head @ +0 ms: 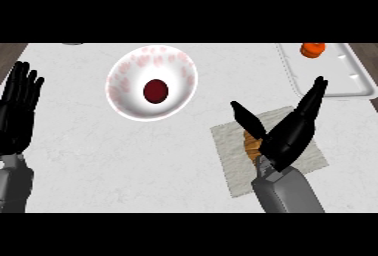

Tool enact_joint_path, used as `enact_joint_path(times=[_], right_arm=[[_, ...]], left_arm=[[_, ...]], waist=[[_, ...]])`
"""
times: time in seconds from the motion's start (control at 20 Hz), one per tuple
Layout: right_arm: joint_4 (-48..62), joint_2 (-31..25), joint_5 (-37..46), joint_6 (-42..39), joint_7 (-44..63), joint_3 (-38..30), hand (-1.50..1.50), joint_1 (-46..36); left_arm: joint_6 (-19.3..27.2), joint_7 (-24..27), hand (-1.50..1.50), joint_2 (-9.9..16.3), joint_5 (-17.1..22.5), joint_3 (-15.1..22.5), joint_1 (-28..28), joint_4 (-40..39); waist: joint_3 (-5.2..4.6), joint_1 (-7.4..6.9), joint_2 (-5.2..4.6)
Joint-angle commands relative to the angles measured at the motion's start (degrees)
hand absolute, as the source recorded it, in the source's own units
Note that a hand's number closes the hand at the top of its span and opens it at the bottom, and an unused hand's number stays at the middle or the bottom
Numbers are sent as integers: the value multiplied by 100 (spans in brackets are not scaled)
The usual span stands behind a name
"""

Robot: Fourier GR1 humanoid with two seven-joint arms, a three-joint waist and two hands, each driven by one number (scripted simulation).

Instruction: Pick the cupcake from the placemat and place it in the bowl

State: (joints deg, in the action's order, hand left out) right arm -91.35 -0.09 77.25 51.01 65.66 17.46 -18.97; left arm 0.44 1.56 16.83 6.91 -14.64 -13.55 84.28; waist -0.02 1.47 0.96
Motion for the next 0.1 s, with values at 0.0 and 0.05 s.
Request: enact_joint_path(times=[0.0,0.05], right_arm=[[-1355,9,393,337,880,576,-150,1206],[-1554,9,474,469,853,907,-150,1504]], left_arm=[[-13,-78,0,-28,12,24,198,194],[30,-316,0,79,43,-14,-230,22]], waist=[[1,23,-1],[2,80,-16]])
